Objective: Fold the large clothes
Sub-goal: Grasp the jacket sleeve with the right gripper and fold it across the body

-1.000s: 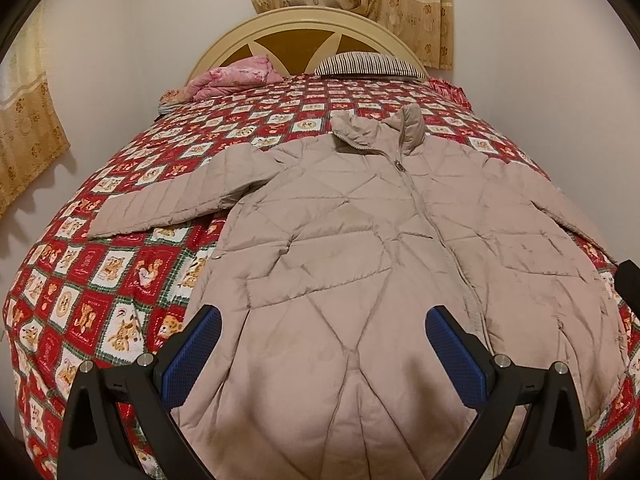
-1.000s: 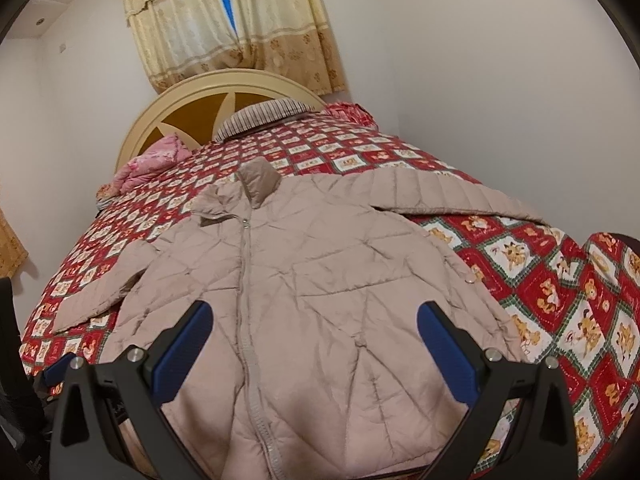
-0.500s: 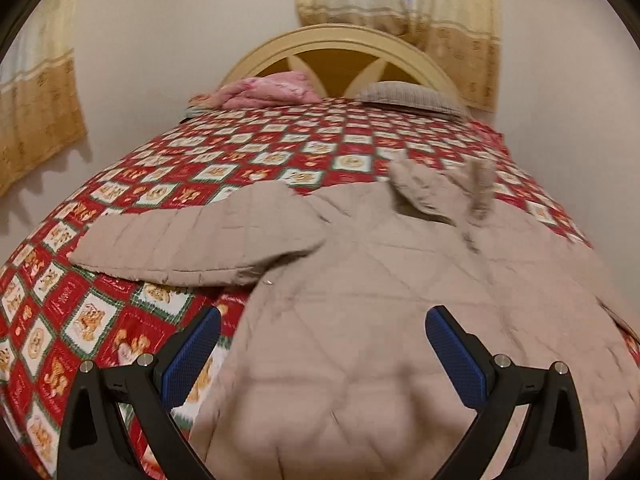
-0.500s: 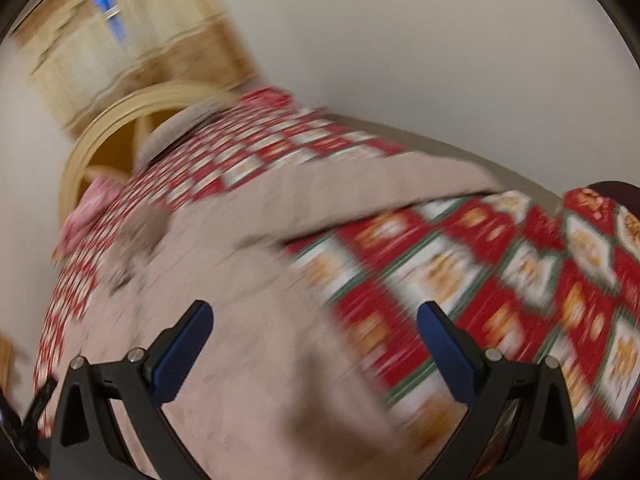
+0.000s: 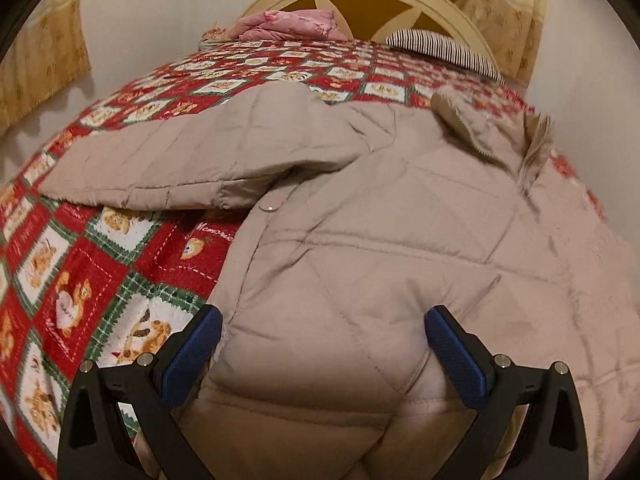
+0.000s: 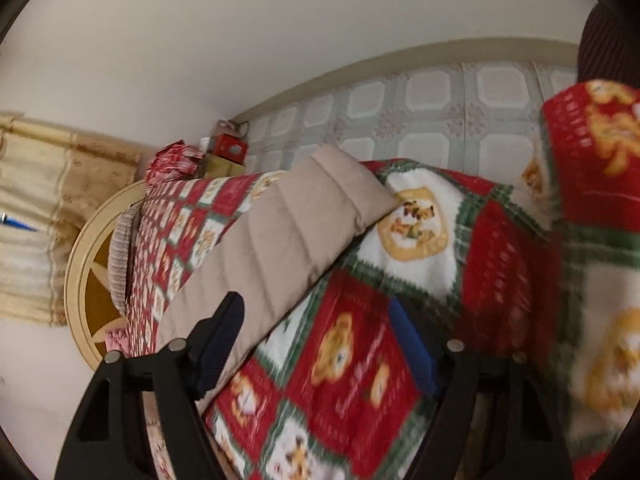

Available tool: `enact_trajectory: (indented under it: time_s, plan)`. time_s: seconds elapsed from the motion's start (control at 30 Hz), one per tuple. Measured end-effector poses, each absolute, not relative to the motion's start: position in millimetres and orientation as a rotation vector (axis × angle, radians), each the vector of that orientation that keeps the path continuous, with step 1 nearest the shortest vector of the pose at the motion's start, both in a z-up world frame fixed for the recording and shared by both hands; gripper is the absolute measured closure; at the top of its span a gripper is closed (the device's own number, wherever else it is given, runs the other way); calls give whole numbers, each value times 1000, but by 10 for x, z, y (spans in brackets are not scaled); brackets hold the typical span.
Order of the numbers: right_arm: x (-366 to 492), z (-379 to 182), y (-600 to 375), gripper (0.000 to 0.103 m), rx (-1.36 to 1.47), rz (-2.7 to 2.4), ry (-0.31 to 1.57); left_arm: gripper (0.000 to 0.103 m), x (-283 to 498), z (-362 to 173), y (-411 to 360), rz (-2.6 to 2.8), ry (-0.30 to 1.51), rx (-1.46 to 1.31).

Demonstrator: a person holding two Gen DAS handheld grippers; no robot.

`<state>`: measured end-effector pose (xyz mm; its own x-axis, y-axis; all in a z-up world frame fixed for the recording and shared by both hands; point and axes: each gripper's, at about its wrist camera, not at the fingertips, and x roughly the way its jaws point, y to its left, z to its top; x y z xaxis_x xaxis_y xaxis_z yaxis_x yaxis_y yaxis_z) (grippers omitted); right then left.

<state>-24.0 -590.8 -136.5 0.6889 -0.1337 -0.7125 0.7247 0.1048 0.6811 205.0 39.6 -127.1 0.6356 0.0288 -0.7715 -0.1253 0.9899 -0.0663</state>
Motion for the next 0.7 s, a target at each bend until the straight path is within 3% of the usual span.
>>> enact_trajectory:
  time_s: [0.17, 0.23, 0.3, 0.4, 0.53, 0.7]
  plan:
    - [-168, -1491, -6161, 26, 1311, -727, 488, 1, 2074, -1295, 406, 96, 881, -96]
    - [-127, -1540, -6231, 40, 1311, -748, 480, 1, 2083, -1296, 412, 97, 883, -95]
    - [-88, -1600, -6306, 82, 1273, -791, 523, 1, 2086, -1300, 408, 99, 885, -89]
    - [-80, -1641, -6370, 90, 1228, -773, 548, 1, 2094, -1299, 404, 98, 888, -88]
    - [-108, -1475, -6312, 93, 1138, -754, 522, 1, 2093, -1302, 391, 98, 887, -89]
    - [14, -769, -6003, 93, 910, -695, 457, 1, 2094, -1304, 391, 95, 886, -94]
